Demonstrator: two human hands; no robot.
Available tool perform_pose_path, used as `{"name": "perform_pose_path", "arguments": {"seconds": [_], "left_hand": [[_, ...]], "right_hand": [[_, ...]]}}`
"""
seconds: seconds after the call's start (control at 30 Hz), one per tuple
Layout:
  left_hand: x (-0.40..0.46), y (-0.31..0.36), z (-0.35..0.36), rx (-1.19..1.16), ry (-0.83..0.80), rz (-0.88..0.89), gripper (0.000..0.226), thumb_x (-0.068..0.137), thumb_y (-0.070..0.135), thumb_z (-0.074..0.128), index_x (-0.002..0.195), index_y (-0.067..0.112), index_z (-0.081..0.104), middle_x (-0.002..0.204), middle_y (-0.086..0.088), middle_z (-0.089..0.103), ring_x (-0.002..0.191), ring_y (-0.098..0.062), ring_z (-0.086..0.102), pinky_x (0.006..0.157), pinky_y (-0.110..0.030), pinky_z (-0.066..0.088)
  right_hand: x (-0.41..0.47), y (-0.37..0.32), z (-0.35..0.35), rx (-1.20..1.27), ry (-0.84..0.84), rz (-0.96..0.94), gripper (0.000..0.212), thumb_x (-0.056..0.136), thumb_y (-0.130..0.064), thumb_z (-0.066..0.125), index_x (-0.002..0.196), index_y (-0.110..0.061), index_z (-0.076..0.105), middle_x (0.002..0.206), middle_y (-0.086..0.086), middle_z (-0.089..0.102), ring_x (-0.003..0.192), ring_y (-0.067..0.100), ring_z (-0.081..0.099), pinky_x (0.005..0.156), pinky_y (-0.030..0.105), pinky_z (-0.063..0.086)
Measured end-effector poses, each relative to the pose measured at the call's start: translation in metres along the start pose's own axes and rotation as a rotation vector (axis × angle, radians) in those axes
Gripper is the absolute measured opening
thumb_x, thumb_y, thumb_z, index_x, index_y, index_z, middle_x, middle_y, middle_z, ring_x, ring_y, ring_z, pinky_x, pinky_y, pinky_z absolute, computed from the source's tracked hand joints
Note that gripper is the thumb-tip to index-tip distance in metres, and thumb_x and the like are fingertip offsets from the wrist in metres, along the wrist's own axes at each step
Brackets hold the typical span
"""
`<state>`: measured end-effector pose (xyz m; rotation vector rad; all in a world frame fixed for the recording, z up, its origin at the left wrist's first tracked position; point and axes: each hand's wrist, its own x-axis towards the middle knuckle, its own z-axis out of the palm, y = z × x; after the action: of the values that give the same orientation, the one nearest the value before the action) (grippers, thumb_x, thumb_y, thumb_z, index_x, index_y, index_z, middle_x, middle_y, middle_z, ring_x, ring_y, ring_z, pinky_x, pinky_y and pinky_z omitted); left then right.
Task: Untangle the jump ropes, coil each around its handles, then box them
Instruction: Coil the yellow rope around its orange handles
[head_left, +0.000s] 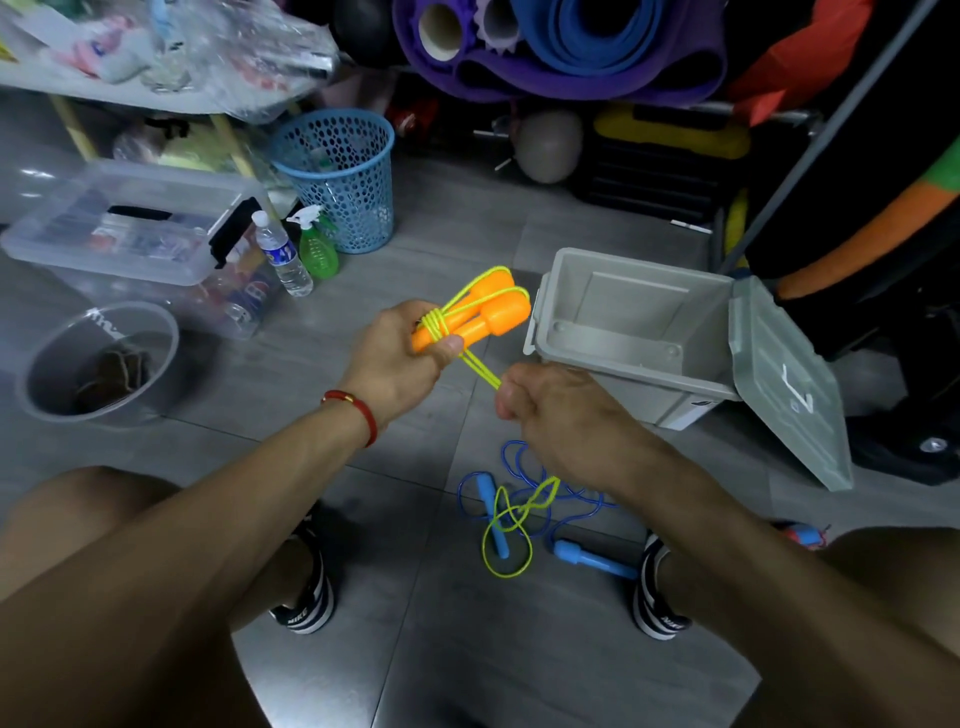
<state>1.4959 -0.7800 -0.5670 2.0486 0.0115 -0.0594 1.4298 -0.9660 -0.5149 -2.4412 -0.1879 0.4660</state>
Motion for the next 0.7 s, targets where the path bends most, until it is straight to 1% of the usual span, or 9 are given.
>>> {"name": "perform_pose_path", "arguments": {"seconds": [0.07, 0.13, 0.2, 0.27, 0.33, 0.43, 0.5, 0.57, 0.7], "left_hand": [[0.0, -0.001, 0.002, 0.169, -0.019, 0.075, 0.026, 0.079, 0.038, 0.073, 0.101, 0.025, 0.066, 0.075, -0.001, 0.067, 0.07, -0.023, 0.061, 0.067, -0.038, 0.053], [-0.002, 0.001, 0.004, 0.377, -0.041, 0.191, 0.027, 0.086, 0.03, 0.074, 0.111, 0.024, 0.064, 0.084, -0.002, 0.069, 0.078, -0.022, 0.061, 0.07, -0.03, 0.045], [-0.004, 0.002, 0.003, 0.506, -0.114, 0.293, 0.032, 0.089, 0.029, 0.073, 0.117, 0.021, 0.06, 0.089, -0.006, 0.069, 0.084, -0.028, 0.063, 0.072, -0.03, 0.045], [-0.006, 0.003, 0.004, 0.586, -0.219, 0.317, 0.034, 0.089, 0.032, 0.072, 0.117, 0.02, 0.057, 0.088, -0.009, 0.068, 0.086, -0.034, 0.064, 0.074, -0.037, 0.051], [-0.011, 0.004, 0.006, 0.635, -0.321, 0.307, 0.036, 0.089, 0.034, 0.072, 0.118, 0.021, 0.056, 0.089, -0.01, 0.067, 0.087, -0.036, 0.065, 0.073, -0.041, 0.053], [-0.025, 0.009, 0.014, 0.672, -0.419, 0.406, 0.036, 0.09, 0.035, 0.07, 0.12, 0.023, 0.055, 0.099, -0.008, 0.068, 0.093, -0.032, 0.063, 0.074, -0.036, 0.05], [-0.032, 0.012, 0.014, 0.617, -0.452, 0.459, 0.031, 0.089, 0.036, 0.069, 0.115, 0.024, 0.058, 0.093, -0.001, 0.066, 0.087, -0.026, 0.061, 0.068, -0.03, 0.04], [-0.037, 0.015, 0.013, 0.583, -0.463, 0.483, 0.026, 0.087, 0.04, 0.068, 0.108, 0.026, 0.06, 0.082, 0.007, 0.06, 0.078, -0.02, 0.06, 0.064, -0.028, 0.038], [-0.042, 0.025, 0.01, 0.545, -0.427, 0.485, 0.03, 0.085, 0.056, 0.069, 0.091, 0.029, 0.058, 0.063, 0.009, 0.051, 0.059, -0.007, 0.05, 0.057, -0.029, 0.033]], "right_hand": [[-0.003, 0.0, -0.007, -0.092, 0.032, -0.025, 0.02, 0.1, -0.011, 0.047, 0.102, -0.019, 0.065, 0.087, -0.009, 0.048, 0.086, 0.012, 0.043, 0.068, 0.018, 0.028], [-0.002, 0.002, -0.012, -0.145, 0.075, -0.018, 0.023, 0.1, -0.014, 0.044, 0.104, -0.014, 0.067, 0.089, -0.002, 0.058, 0.085, 0.02, 0.051, 0.072, 0.023, 0.035], [0.0, 0.005, -0.014, -0.261, 0.148, -0.057, 0.027, 0.101, -0.026, 0.043, 0.102, -0.013, 0.067, 0.093, 0.009, 0.067, 0.09, 0.031, 0.06, 0.078, 0.035, 0.046], [-0.001, 0.008, -0.016, -0.36, 0.173, -0.12, 0.023, 0.097, -0.036, 0.054, 0.106, -0.018, 0.065, 0.096, 0.008, 0.067, 0.096, 0.031, 0.061, 0.078, 0.037, 0.046], [-0.003, 0.007, -0.017, -0.433, 0.181, -0.189, 0.025, 0.094, -0.04, 0.063, 0.114, -0.027, 0.061, 0.099, 0.003, 0.067, 0.1, 0.03, 0.06, 0.075, 0.034, 0.039], [0.0, 0.011, -0.019, -0.463, 0.249, -0.236, 0.02, 0.093, -0.046, 0.062, 0.109, -0.033, 0.063, 0.096, 0.002, 0.067, 0.099, 0.031, 0.061, 0.071, 0.032, 0.03], [0.005, 0.018, -0.022, -0.445, 0.271, -0.225, 0.023, 0.091, -0.051, 0.062, 0.105, -0.032, 0.066, 0.095, 0.003, 0.069, 0.1, 0.031, 0.062, 0.071, 0.032, 0.031], [0.007, 0.025, -0.023, -0.41, 0.269, -0.226, 0.024, 0.089, -0.053, 0.065, 0.101, -0.032, 0.069, 0.094, 0.0, 0.071, 0.1, 0.028, 0.063, 0.071, 0.032, 0.037], [0.009, 0.033, -0.035, -0.183, 0.17, -0.202, 0.023, 0.08, -0.051, 0.077, 0.087, -0.03, 0.074, 0.079, -0.011, 0.067, 0.085, 0.009, 0.061, 0.072, 0.028, 0.044]]}}
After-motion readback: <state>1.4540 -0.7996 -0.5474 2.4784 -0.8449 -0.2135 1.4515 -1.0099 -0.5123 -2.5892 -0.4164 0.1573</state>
